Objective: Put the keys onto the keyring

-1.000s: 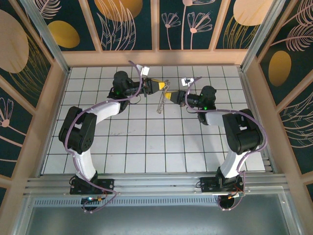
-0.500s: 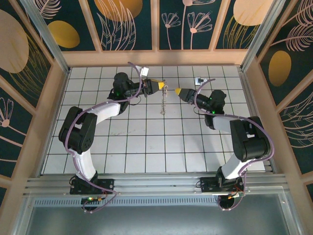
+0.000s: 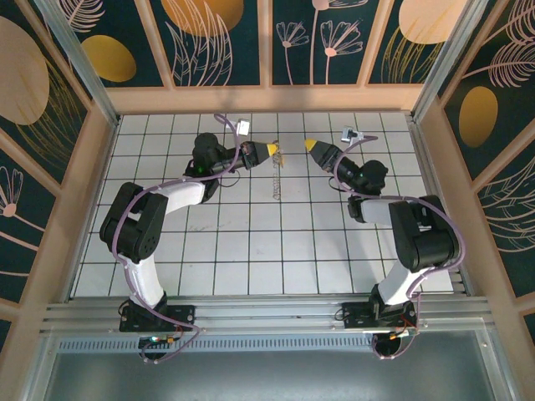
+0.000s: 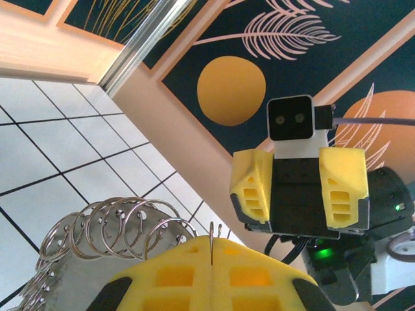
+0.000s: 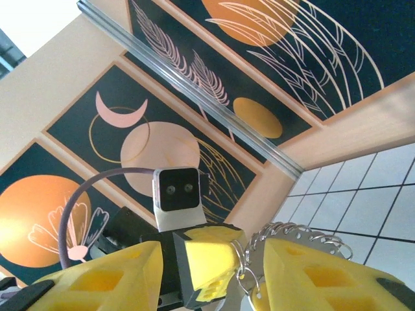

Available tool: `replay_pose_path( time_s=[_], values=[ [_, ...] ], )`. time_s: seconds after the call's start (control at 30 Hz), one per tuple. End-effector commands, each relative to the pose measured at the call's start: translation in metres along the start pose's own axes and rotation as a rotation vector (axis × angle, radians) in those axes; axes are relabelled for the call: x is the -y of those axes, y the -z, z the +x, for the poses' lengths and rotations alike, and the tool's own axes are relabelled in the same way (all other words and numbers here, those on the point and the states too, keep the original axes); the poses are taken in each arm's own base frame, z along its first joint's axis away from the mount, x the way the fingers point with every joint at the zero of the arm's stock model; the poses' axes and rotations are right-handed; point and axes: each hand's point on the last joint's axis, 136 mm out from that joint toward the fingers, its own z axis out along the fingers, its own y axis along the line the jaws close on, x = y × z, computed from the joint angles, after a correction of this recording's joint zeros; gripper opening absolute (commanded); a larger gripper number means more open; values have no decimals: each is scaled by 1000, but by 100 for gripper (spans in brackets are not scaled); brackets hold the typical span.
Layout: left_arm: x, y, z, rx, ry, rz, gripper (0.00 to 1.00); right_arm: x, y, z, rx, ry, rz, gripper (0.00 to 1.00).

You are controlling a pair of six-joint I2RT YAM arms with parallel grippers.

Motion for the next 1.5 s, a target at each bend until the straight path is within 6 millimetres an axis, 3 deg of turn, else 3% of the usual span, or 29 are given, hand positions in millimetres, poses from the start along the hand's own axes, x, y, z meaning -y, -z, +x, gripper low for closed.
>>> replay_pose_path(
  time_s=[0.0,0.37,0.8,1.27,1.47],
  values=[
    [35,8,-29,89,-68,60,0,-18,-3,6,2,6,-107,46],
    [40,9,-26,80,-67,73,0,-15,-28,34,-72,-13,-147,47],
    [42,7,-24,62,-73,91,0,-12,-46,47,-119,-28,-182,42],
    [41,6,-24,60,-75,95,0,-13,-46,50,-140,-31,-202,2],
    [46,7,-27,69,-88,106,0,-11,-45,54,-151,-42,-195,0]
  ],
)
